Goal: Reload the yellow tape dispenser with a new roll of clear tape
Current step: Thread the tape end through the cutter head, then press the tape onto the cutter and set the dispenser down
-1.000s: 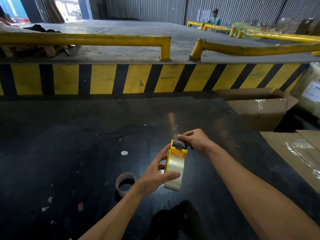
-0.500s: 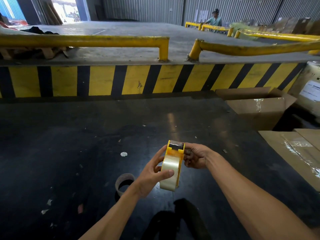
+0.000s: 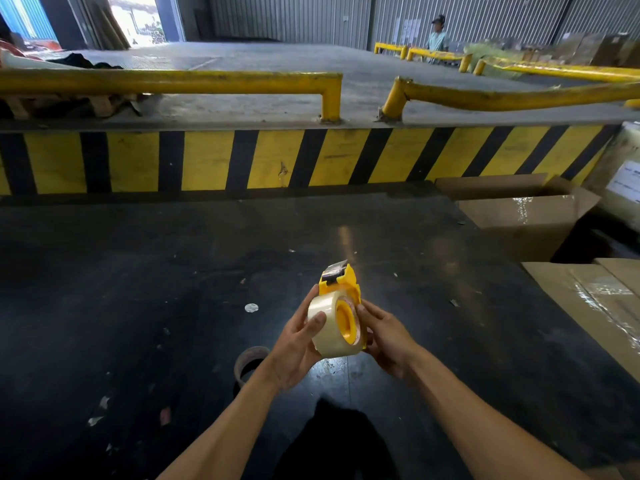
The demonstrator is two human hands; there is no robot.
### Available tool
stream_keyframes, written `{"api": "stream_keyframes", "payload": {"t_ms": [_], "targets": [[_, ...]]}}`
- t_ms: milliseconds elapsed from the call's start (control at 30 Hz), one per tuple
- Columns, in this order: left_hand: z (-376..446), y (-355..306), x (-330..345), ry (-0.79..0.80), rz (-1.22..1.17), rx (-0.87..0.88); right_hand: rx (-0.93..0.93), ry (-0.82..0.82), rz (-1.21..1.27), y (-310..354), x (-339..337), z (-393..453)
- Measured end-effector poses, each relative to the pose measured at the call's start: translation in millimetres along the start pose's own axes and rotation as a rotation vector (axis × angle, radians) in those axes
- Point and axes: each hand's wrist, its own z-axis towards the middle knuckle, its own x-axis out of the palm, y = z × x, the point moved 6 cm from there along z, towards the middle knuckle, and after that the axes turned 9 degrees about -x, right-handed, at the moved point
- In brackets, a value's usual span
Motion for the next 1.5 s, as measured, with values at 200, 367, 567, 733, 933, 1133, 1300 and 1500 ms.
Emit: {"api": "stream_keyframes", "payload": {"t_ms": [200, 367, 567, 733, 933, 1133, 1300, 1500], "targets": [[-4, -6, -13, -0.127, 0.076, -0.055, 0.061, 0.089, 0.071, -2, -6, -2], [-9, -16, -21, -0.167, 0.19, -0.069, 0.06, 0.261, 0.255, -4, -6, -4], [-11, -42, -22, -0.463, 0.591, 0.149, -0.042, 0.048, 0.172, 2, -6, 5], [-6, -55, 15, -0.676, 0.981, 0.239, -0.185, -0.037, -0.099, 12, 1, 16], [4, -51, 23, -0.666, 0.819, 0.044, -0.23, 0.014, -0.287, 13, 18, 16], [5, -38, 14, -0.647, 0.619, 0.071, -0.277, 0.012, -0.538, 10, 23, 21], [3, -39, 6, -0.618, 0.562, 0.092, -0.337, 0.013, -0.672, 17, 24, 20], [-1, -35, 0, -0.588, 0.484, 0.076, -0.269, 0.098, -0.599, 25, 29, 19]]}}
